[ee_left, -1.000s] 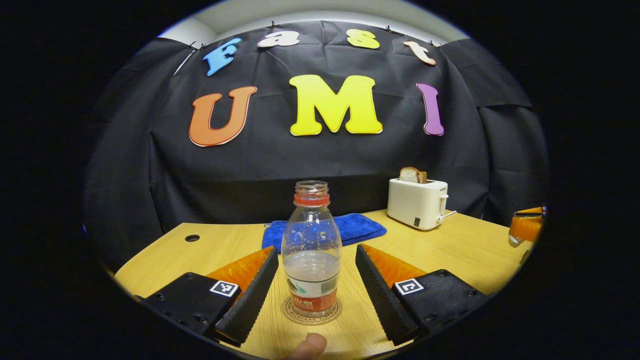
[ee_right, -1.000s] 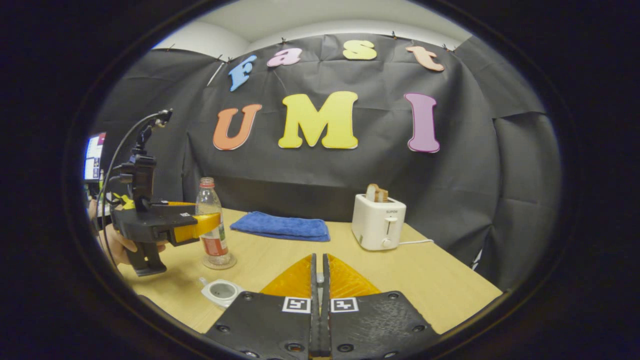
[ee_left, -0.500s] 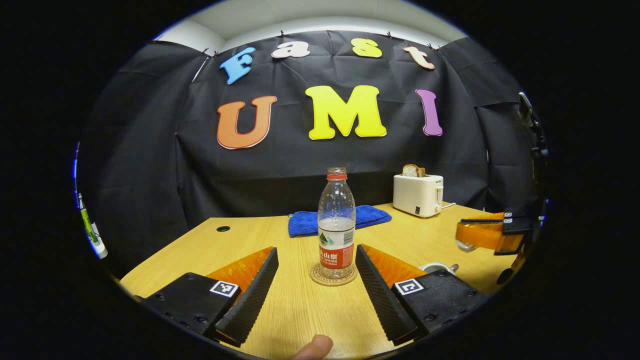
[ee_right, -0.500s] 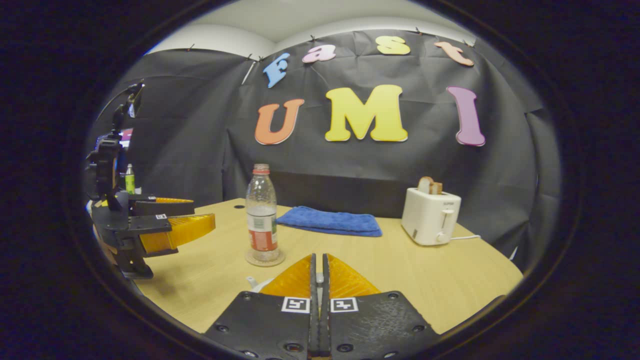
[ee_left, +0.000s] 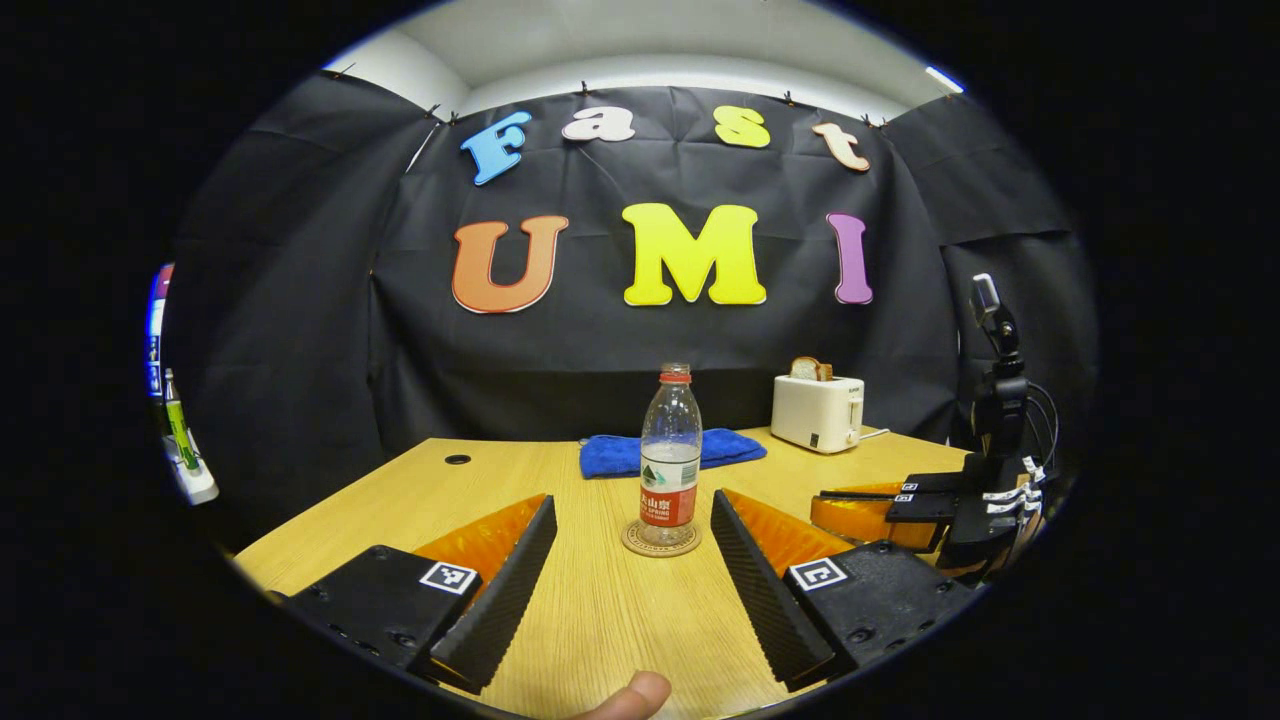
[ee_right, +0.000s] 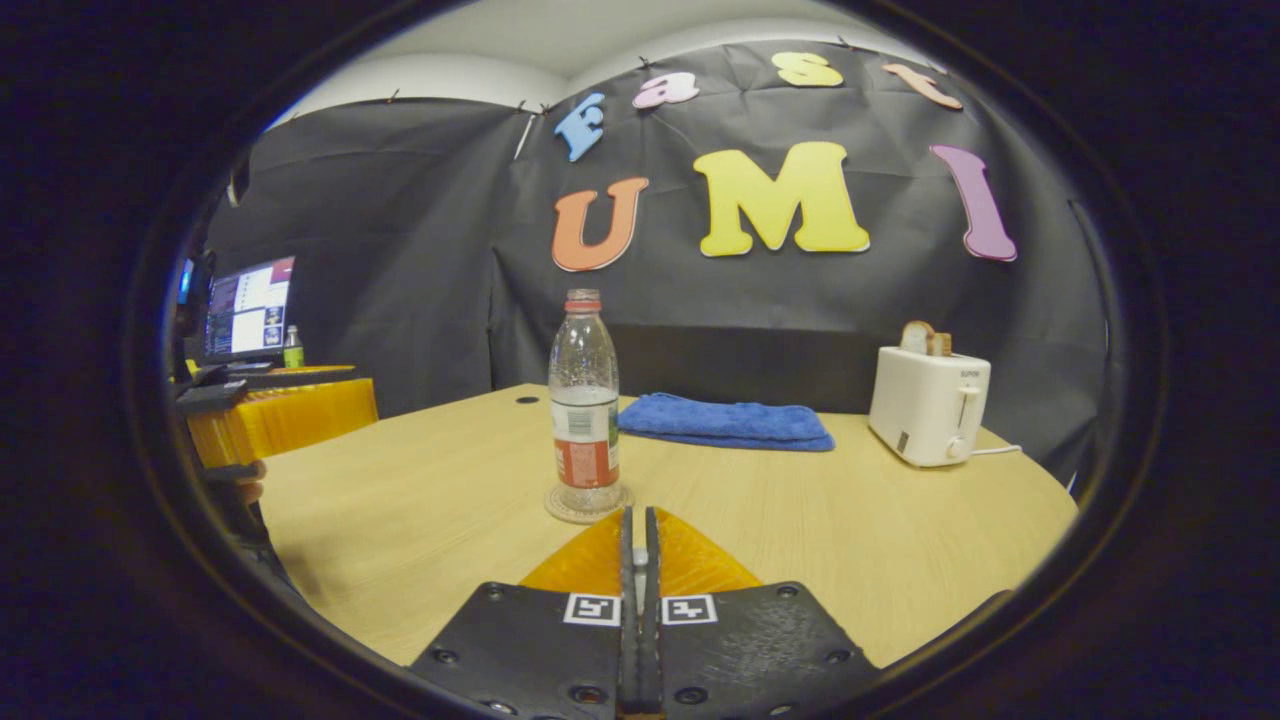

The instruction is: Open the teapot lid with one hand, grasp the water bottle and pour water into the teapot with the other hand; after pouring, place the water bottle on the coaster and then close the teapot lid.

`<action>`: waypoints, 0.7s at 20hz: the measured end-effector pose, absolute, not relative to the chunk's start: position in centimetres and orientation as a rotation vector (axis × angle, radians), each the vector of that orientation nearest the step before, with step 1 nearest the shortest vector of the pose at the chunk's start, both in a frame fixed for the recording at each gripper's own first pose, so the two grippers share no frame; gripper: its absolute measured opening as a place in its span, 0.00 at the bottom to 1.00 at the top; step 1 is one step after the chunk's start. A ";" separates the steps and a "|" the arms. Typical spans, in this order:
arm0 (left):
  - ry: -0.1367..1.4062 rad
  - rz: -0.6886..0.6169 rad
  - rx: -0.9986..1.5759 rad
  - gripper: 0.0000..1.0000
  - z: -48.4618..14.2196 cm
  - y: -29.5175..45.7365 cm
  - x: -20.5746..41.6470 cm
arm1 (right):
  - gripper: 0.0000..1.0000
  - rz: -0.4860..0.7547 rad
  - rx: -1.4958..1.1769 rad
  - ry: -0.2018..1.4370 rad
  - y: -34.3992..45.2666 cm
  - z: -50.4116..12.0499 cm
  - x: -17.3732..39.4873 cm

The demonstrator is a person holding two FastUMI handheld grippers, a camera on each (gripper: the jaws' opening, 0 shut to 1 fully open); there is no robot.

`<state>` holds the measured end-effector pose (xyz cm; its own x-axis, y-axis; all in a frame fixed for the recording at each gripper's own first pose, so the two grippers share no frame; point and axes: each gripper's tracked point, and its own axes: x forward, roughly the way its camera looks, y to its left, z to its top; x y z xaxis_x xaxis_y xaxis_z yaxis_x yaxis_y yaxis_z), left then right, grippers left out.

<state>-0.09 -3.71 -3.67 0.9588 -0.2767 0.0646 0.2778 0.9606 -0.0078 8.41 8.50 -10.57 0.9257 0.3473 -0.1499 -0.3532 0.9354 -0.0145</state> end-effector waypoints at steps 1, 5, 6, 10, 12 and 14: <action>-0.057 -0.282 -0.020 0.97 -3.9 -3.8 0.1 | 0.01 0.360 -0.040 0.145 8.6 -10.6 8.4; -0.020 -0.281 -0.027 0.97 -5.0 -3.8 0.4 | 0.01 0.362 -0.053 0.142 8.9 -10.7 8.5; -0.011 -0.281 -0.028 0.97 -5.2 -3.8 0.4 | 0.01 0.360 -0.051 0.145 8.9 -10.8 8.6; 0.002 -0.272 -0.037 0.97 -5.7 -3.7 0.5 | 0.05 0.357 -0.053 0.140 9.0 -10.5 8.7; 0.004 -0.269 -0.039 0.97 -5.7 -3.6 0.5 | 0.05 0.351 -0.063 0.137 8.9 -10.4 8.7; 0.006 -0.261 -0.041 0.97 -5.8 -3.6 0.5 | 0.07 0.354 -0.055 0.108 9.1 -9.6 8.5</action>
<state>0.52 -3.56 -5.82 0.9660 -0.2585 -0.0001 0.2582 0.9652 -0.0416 8.54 9.05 -9.60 0.9323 0.3428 -0.1151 -0.3488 0.9366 -0.0353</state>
